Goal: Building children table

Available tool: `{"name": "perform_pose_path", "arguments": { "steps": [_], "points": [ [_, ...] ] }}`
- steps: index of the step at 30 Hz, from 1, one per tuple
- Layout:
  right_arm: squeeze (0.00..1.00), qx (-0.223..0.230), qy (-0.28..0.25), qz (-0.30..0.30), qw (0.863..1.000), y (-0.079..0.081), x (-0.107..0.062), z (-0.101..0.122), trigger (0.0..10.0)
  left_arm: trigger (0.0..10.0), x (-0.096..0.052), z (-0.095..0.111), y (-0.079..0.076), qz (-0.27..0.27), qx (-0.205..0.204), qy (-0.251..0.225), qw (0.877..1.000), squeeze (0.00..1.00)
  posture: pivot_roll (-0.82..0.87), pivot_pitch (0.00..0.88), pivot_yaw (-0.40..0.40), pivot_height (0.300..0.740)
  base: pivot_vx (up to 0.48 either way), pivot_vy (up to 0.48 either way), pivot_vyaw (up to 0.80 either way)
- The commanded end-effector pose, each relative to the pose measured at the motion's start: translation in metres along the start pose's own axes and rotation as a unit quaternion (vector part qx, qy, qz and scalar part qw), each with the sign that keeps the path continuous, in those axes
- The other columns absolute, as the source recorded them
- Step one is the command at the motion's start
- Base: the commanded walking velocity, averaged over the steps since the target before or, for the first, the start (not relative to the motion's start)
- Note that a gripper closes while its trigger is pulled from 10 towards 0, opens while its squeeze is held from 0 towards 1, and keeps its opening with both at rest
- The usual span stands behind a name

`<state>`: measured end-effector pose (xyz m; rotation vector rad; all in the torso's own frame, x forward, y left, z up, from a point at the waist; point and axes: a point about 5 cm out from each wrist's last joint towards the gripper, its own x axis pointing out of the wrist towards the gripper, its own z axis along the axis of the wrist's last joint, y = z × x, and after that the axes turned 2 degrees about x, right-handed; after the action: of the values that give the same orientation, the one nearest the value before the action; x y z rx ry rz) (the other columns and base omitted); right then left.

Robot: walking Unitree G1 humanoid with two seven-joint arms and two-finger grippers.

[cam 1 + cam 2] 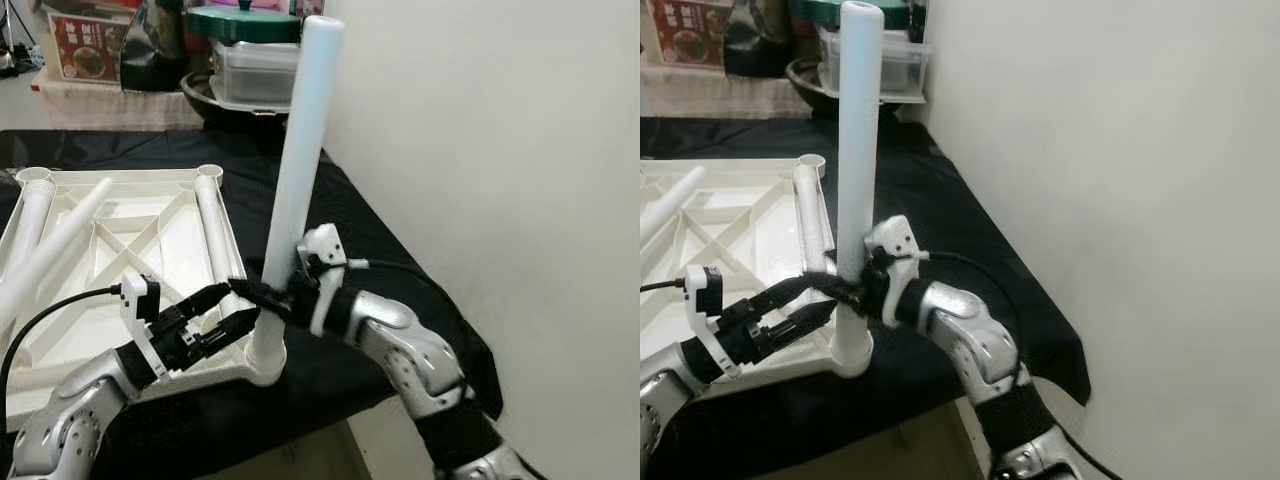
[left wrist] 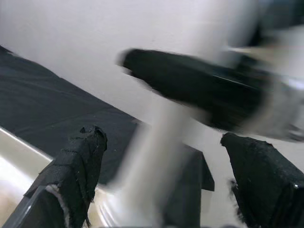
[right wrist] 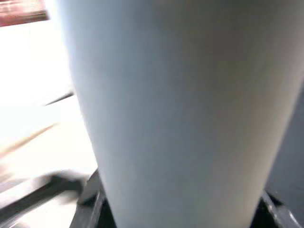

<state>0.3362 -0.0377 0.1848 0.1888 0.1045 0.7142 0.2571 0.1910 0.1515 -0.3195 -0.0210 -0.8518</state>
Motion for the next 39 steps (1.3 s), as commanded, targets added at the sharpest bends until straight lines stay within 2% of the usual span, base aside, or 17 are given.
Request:
{"name": "perform_pose_path", "arguments": {
  "steps": [1, 4, 6, 8, 9, 13, 14, 17, 18, 20, 24, 29, 30, 31, 35, 37, 39],
  "points": [
    [0.0, 0.044, 0.076, -0.191, 0.978, -0.05, -0.016, -0.032, 0.0, 10.0, -0.001, -0.003, -0.001, 0.002, -0.004, 0.001, 1.0, 0.0, 0.15, 0.0, -0.177, 0.74, 0.0, 0.0, 0.0],
    [0.0, 0.072, 0.088, -0.315, 0.942, -0.067, -0.03, -0.044, 0.0, 10.0, -0.001, -0.003, -0.001, 0.002, -0.005, 0.0, 1.0, 0.0, 0.15, 0.0, -0.18, 0.74, 0.0, 0.0, 0.0],
    [0.0, 0.072, 0.088, -0.315, 0.942, -0.067, -0.03, -0.044, 0.0, 10.0, -0.001, -0.003, -0.001, 0.002, -0.005, 0.0, 1.0, 0.0, 0.15, 0.0, -0.18, 0.74, 0.0, 0.0, 0.0],
    [0.0, 0.072, 0.095, -0.298, 0.947, -0.06, -0.027, -0.047, 1.5, 10.0, -0.001, -0.003, -0.002, 0.002, -0.005, 0.0, 1.0, 0.0, 0.15, 0.0, -0.18, 0.74, 0.0, 0.0, 0.0],
    [0.0, 0.058, 0.095, -0.268, 0.957, -0.05, -0.022, -0.046, 10.0, 10.0, 0.0, -0.003, -0.002, 0.002, -0.005, 0.0, 1.0, 0.0, 0.15, 0.0, -0.174, 0.74, 0.0, 0.0, 0.0],
    [0.0, 0.063, 0.079, -0.21, 0.972, -0.035, -0.016, -0.041, 10.0, 10.0, 0.0, -0.003, -0.002, 0.001, -0.006, 0.0, 1.0, 0.0, 0.15, 0.0, -0.176, 0.74, 0.0, 0.0, 0.0],
    [1.0, 0.068, 0.056, -0.167, 0.982, -0.025, -0.012, -0.034, 10.0, 10.0, 0.0, -0.003, -0.002, 0.001, -0.006, 0.001, 1.0, 0.0, 0.15, 0.0, -0.176, 0.74, 0.0, 0.0, 0.0],
    [1.0, 0.07, 0.041, -0.132, 0.988, -0.019, -0.009, -0.028, 10.0, 10.0, 0.0, -0.003, -0.002, 0.001, -0.006, 0.001, 1.0, 0.0, 0.15, 0.0, -0.178, 0.74, 0.0, 0.0, 0.0],
    [0.0, 0.068, 0.014, -0.042, 0.997, -0.009, -0.004, -0.012, 10.0, 10.0, 0.001, -0.003, -0.001, 0.002, -0.006, 0.001, 1.0, 0.0, 0.15, 0.0, -0.179, 0.74, 0.0, 0.0, 0.0],
    [0.0, 0.066, 0.005, -0.009, 0.998, -0.005, -0.003, -0.006, 10.0, 10.0, 0.001, -0.004, -0.001, 0.002, -0.005, 0.001, 1.0, 0.0, 0.15, 0.0, -0.179, 0.74, 0.0, 0.0, 0.0],
    [0.0, 0.013, -0.002, 0.203, 0.979, 0.024, -0.024, 0.011, 10.0, 10.0, 0.0, -0.004, 0.0, 0.002, -0.006, 0.0, 1.0, 0.0, 0.14, 0.0, -0.178, 0.74, 0.0, 0.0, 0.0],
    [0.0, -0.004, 0.016, 0.221, 0.975, 0.023, -0.026, 0.001, 9.6, 10.0, 0.0, -0.004, 0.001, 0.002, -0.006, 0.001, 1.0, 0.0, 0.15, 0.0, -0.182, 0.74, 0.0, 0.0, 0.0],
    [0.0, 0.002, 0.014, 0.203, 0.979, 0.02, -0.023, 0.0, 3.6, 10.0, 0.0, -0.004, 0.001, 0.002, -0.006, 0.001, 1.0, 0.0, 0.15, 0.0, -0.183, 0.74, 0.0, 0.0, 0.0],
    [0.0, 0.007, 0.016, 0.175, 0.984, 0.015, -0.019, -0.002, 0.0, 10.0, 0.0, -0.004, 0.001, 0.003, -0.006, 0.001, 1.0, 0.0, 0.15, 0.0, -0.183, 0.74, 0.0, 0.0, 0.0],
    [0.0, 0.032, 0.03, 0.036, 0.998, -0.011, -0.007, -0.01, 0.0, 10.0, -0.001, -0.004, 0.001, 0.005, -0.005, 0.001, 1.0, 0.0, 0.15, 0.0, -0.183, 0.74, 0.0, 0.0, 0.0],
    [0.0, 0.073, 0.05, -0.15, 0.985, -0.046, -0.008, -0.023, 0.0, 10.0, -0.001, -0.004, 0.001, 0.005, -0.006, 0.002, 1.0, 0.0, 0.15, 0.0, -0.179, 0.74, 0.0, 0.0, 0.0],
    [0.0, 0.088, 0.059, -0.237, 0.966, -0.062, -0.015, -0.031, 0.0, 10.0, -0.001, -0.004, 0.001, 0.004, -0.006, 0.002, 1.0, 0.0, 0.15, 0.0, -0.177, 0.74, 0.0, 0.0, 0.0]
  ]
}}
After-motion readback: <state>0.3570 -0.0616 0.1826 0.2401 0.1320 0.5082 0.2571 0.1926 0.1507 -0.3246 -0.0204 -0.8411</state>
